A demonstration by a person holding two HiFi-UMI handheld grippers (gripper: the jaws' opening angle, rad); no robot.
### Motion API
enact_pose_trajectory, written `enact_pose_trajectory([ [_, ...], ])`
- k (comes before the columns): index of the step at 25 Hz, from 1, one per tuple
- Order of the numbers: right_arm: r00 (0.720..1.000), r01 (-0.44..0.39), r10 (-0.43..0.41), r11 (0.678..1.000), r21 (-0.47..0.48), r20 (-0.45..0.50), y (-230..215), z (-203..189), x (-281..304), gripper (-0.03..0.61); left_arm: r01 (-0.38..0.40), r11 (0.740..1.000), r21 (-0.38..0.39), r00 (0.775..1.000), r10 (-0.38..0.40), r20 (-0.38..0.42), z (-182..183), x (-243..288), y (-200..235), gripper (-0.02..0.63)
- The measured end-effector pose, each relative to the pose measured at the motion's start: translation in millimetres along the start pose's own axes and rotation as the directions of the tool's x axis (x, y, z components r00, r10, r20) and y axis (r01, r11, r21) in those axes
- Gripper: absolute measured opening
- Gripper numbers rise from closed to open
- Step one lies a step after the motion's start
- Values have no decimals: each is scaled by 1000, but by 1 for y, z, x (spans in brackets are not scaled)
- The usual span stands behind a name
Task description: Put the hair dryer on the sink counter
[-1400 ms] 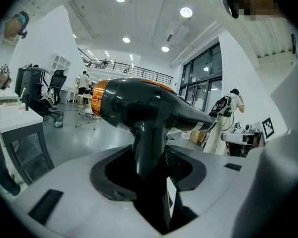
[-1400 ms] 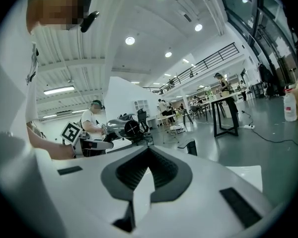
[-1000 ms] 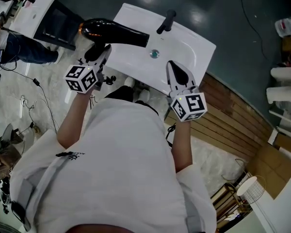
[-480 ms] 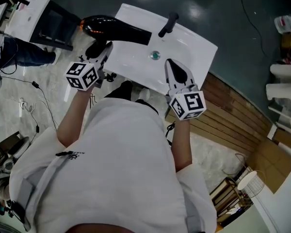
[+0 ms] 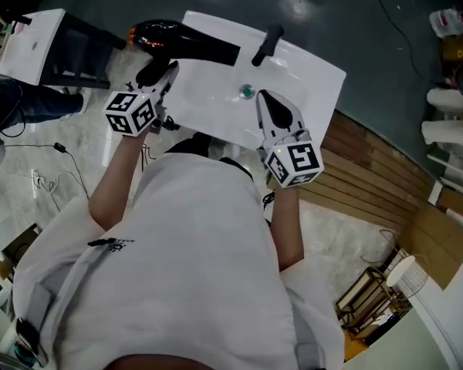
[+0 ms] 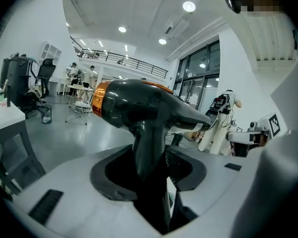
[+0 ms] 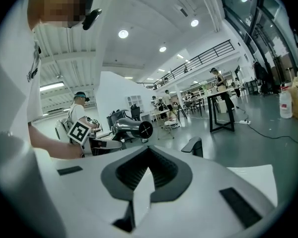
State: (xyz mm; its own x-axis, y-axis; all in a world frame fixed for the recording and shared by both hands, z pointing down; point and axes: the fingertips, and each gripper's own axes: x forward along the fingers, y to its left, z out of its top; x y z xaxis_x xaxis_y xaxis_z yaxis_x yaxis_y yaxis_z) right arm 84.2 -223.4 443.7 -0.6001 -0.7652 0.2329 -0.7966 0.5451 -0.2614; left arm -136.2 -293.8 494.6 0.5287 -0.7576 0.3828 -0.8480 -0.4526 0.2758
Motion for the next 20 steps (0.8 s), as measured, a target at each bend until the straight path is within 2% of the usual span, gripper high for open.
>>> enact_pose_trajectory([
  [8, 999, 26, -26, 1000, 17, -41, 0, -13, 36, 8, 29, 999, -17, 998, -30, -58, -8, 46, 33, 179],
  [20, 994, 54, -49, 997, 47, -101, -10, -32, 70, 8, 57, 998, -11, 983, -58, -175, -37, 113, 50, 179],
])
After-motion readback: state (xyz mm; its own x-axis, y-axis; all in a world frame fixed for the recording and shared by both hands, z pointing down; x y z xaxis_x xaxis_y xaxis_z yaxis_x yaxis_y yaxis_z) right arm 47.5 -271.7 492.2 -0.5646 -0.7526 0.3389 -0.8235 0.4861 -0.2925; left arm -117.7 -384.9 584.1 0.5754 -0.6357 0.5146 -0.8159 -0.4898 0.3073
